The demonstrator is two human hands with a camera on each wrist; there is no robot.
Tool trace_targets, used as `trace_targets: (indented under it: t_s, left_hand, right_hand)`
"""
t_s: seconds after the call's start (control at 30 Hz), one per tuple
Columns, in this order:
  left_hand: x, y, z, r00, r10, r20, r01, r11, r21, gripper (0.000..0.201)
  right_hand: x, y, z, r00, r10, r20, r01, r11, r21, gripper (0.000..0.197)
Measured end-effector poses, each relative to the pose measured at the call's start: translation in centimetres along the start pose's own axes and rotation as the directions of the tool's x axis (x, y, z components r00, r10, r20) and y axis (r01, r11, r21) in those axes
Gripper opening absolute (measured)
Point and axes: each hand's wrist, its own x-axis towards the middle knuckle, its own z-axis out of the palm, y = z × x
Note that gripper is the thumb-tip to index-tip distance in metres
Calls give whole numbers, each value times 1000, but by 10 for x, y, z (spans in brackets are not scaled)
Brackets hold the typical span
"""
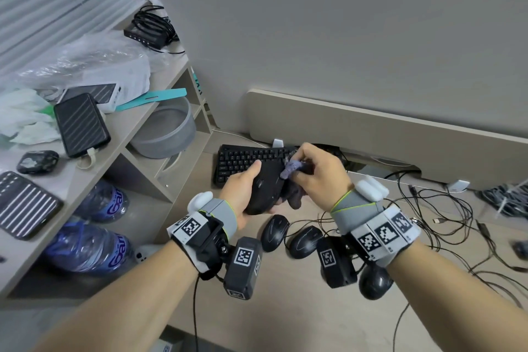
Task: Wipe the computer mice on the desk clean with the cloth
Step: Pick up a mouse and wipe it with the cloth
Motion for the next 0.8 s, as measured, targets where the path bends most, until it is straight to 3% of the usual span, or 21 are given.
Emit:
trace_targets:
  t_s: [0.13,0.27,0.4,0.5,0.8]
  left_hand:
    - [3,3,0,999,3,-50,-2,1000,11,42]
    - [0,-2,1,999,-32,-39,32,999,5,45]
    - [2,1,2,996,-59,-62,57,998,-37,47]
    - [-5,-1,3,997,-81,2,81,997,-19,52]
    - [-11,-2,12,994,-82,71,93,979,-180,51]
  right_hand:
    - [-15,-13,9,983,-139,121,148,987,-65,19]
    - [-3,-3,3,999,-37,-14,37,999,-4,34]
    - [-12,-10,11,989,-98,110,99,995,1,23]
    - [5,7,3,998,67,5,-67,993,96,20]
    - [9,11,-1,952,249,176,-299,875,381,14]
